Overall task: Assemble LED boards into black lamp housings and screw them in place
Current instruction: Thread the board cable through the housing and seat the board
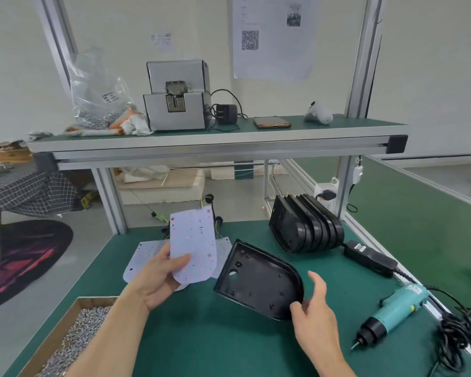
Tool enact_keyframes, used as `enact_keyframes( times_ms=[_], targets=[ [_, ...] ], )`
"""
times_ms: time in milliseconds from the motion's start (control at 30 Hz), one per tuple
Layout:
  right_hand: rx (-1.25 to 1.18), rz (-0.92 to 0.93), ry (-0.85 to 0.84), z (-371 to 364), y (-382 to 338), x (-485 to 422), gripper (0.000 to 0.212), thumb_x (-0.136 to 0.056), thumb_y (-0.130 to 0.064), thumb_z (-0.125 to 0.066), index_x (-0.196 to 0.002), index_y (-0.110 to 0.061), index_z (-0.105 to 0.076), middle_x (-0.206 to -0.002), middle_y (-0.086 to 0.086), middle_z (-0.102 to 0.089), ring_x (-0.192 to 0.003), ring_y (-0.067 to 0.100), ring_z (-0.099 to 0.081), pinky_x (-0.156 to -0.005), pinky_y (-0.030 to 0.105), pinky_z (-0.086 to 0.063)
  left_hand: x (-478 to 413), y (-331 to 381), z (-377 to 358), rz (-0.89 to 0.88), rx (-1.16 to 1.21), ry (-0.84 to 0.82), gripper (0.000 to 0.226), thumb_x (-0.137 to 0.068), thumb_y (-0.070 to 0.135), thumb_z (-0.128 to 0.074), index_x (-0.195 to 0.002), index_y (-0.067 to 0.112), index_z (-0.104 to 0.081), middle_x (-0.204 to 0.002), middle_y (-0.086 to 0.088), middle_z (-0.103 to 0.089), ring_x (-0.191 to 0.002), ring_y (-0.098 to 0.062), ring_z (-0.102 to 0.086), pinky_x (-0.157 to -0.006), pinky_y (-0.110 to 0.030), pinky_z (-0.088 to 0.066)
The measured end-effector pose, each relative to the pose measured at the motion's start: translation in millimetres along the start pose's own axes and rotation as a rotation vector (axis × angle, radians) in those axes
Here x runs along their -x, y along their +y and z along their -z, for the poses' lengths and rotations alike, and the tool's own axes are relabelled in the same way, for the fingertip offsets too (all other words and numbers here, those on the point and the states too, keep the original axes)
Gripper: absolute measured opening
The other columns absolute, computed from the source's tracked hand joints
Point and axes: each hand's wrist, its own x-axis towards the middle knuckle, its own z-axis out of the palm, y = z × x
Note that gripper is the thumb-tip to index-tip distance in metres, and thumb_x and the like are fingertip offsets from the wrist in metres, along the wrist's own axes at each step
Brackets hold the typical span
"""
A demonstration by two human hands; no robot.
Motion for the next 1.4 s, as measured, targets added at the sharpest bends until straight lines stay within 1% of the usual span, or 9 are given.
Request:
enact_keyframes(
  times_ms=[267,500,700,833,1000,1100,1200,1300,1400],
  targets=[
    [0.336,0.167,-0.116,10.7,-7.9,-9.4,0.039,-0.103,-0.022,-0.038,-0.138,-0.032,-0.052,-0.132,-0.010,-0.061,-0.120,0.018,-0.055,-0.093,0.033,-0.047,44.6,17.0,-21.6,-0.020,-0.300,-0.190,0.064,-0.074,-0.018,-0.061,-0.134,0.002,-0.056,-0.126,-0.020,-0.067,-0.107,-0.031,-0.068,-0.088,-0.039,-0.056],
    [0.426,0.260,-0.427,14.9,-8.3,-31.1,0.039,-0.106,-0.023,-0.040,-0.141,-0.027,-0.056,-0.125,-0.003,-0.058,-0.125,0.023,-0.051,-0.103,0.030,-0.040,80.9,14.0,-55.1,0.034,-0.282,-0.304,0.044,-0.077,0.006,-0.077,-0.119,0.015,-0.071,-0.116,-0.018,-0.072,-0.097,-0.030,-0.073,-0.076,-0.038,-0.059],
    [0.080,0.291,-0.307,3.2,-29.8,-29.5,0.099,-0.084,-0.052,-0.072,-0.159,-0.045,-0.007,-0.137,-0.009,-0.033,-0.112,0.015,-0.054,-0.092,0.031,-0.046,96.4,2.8,-69.8,0.003,-0.232,-0.445,0.053,-0.065,0.020,-0.093,-0.114,0.015,-0.074,-0.112,-0.016,-0.074,-0.099,-0.031,-0.072,-0.086,-0.042,-0.057],
    [-0.325,0.421,-0.319,-16.2,-74.3,-37.6,0.097,-0.077,-0.034,-0.075,-0.149,-0.059,-0.014,-0.150,-0.001,-0.038,-0.080,0.005,-0.055,-0.084,0.032,-0.049,99.4,-3.3,-85.8,0.003,-0.245,-0.705,0.043,-0.087,-0.002,-0.060,-0.125,0.016,-0.069,-0.122,-0.006,-0.072,-0.110,-0.021,-0.069,-0.097,-0.035,-0.052],
    [-0.427,0.396,-0.548,-24.0,-98.9,-40.8,0.068,-0.076,-0.042,-0.068,-0.139,-0.036,-0.041,-0.108,-0.018,-0.060,-0.085,-0.005,-0.053,-0.082,0.019,-0.045,101.1,5.3,-103.7,-0.018,-0.298,-0.879,0.048,-0.089,-0.009,-0.053,-0.126,0.019,-0.068,-0.118,0.006,-0.073,-0.108,-0.010,-0.068,-0.099,-0.026,-0.049],
    [-0.177,0.369,-0.641,-32.1,-101.7,-39.5,0.013,-0.099,-0.022,-0.059,-0.098,-0.032,-0.066,-0.092,-0.012,-0.060,-0.090,0.009,-0.057,-0.085,0.026,-0.040,97.8,14.4,-113.2,-0.078,-0.208,-0.988,0.044,-0.092,-0.009,-0.053,-0.129,0.012,-0.062,-0.122,0.000,-0.070,-0.111,-0.015,-0.067,-0.100,-0.029,-0.048],
    [-0.185,0.307,-0.532,-37.1,-94.8,-34.0,0.041,-0.106,-0.017,-0.046,-0.077,-0.036,-0.068,-0.074,-0.018,-0.063,-0.072,0.001,-0.056,-0.069,0.011,-0.042,91.9,21.4,-113.8,-0.120,-0.166,-0.918,0.049,-0.091,-0.016,-0.043,-0.128,0.011,-0.063,-0.122,-0.003,-0.071,-0.111,-0.018,-0.067,-0.099,-0.030,-0.048],
    [-0.131,0.318,-0.613,-40.9,-89.7,-32.8,0.050,-0.102,-0.006,-0.047,-0.117,-0.051,-0.063,-0.115,-0.025,-0.066,-0.103,0.001,-0.061,-0.088,0.019,-0.050,88.7,21.5,-107.5,-0.152,-0.058,-0.929,0.049,-0.093,-0.014,-0.030,-0.123,0.007,-0.062,-0.114,-0.008,-0.072,-0.104,-0.021,-0.068,-0.095,-0.032,-0.049],
    [0.105,0.520,-0.764,-52.7,-91.9,-27.8,0.055,-0.092,-0.009,-0.062,-0.140,-0.029,-0.045,-0.140,-0.004,-0.047,-0.124,0.017,-0.048,-0.110,0.043,-0.043,84.6,23.0,-116.2,-0.200,0.014,-0.989,0.023,-0.099,0.004,-0.049,-0.119,0.007,-0.061,-0.105,-0.008,-0.072,-0.093,-0.020,-0.070,-0.087,-0.033,-0.049]
  ],
)
